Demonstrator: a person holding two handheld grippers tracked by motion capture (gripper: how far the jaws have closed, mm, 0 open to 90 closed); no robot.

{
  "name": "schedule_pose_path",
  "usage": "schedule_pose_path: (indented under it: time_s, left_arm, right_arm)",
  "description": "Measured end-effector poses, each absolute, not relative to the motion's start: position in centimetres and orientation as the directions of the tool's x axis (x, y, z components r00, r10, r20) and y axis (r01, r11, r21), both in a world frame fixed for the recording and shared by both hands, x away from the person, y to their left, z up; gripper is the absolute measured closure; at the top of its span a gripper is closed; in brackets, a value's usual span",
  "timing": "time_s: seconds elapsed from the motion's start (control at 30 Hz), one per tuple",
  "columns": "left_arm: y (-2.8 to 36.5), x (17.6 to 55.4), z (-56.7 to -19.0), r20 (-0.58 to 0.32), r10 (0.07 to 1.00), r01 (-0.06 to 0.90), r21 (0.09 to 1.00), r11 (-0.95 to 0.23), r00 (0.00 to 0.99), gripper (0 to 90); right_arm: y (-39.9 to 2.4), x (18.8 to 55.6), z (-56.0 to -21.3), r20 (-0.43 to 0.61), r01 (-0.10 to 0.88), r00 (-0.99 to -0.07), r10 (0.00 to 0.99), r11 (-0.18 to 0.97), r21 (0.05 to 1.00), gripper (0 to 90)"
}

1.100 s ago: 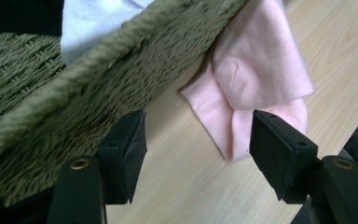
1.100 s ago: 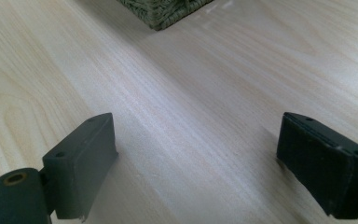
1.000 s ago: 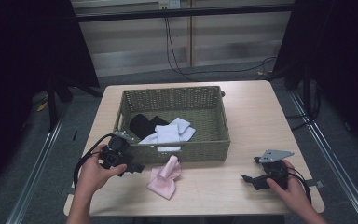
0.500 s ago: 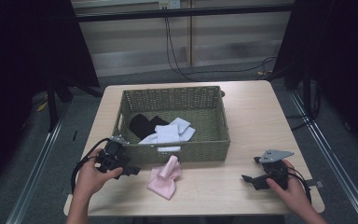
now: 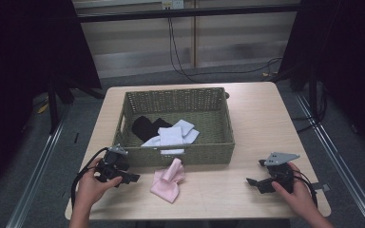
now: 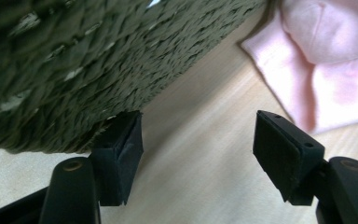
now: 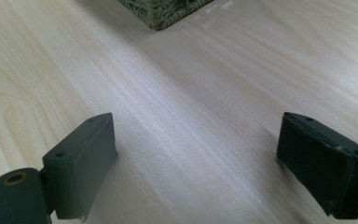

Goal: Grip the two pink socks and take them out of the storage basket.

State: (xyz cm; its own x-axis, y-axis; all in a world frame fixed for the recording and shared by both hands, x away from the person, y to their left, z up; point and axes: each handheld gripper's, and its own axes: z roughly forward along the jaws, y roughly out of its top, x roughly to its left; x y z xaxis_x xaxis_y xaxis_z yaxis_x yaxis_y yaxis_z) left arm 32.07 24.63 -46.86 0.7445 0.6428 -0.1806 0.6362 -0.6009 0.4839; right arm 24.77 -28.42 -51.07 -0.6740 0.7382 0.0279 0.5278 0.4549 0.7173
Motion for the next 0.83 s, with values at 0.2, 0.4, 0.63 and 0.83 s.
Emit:
schedule_pose_path:
  time_s: [0.2,0.4,0.63,0.83]
  left_arm:
    - [24.8,31.8,-47.6,-0.141,0.635,0.6,0.529,-0.6,0.76,31.2]
    - [24.7,31.5,-47.8,-0.115,0.642,0.588,0.544,-0.598,0.758,31.4]
    - [24.1,31.0,-48.4,-0.089,0.615,0.558,0.534,-0.635,0.784,29.7]
    - [24.4,30.9,-48.6,-0.105,0.623,0.566,0.555,-0.609,0.775,26.2]
  right_arm:
    - [-28.4,24.8,-51.1,0.028,0.528,-0.674,0.738,0.455,0.717,11.0]
    - [-28.4,24.8,-51.1,0.028,0.528,-0.674,0.738,0.455,0.717,11.0]
    - [-28.4,24.8,-51.1,0.028,0.528,-0.674,0.738,0.455,0.717,11.0]
    - [-28.4,24.8,-51.1,0.028,0.528,-0.674,0.738,0.455,0.717,11.0]
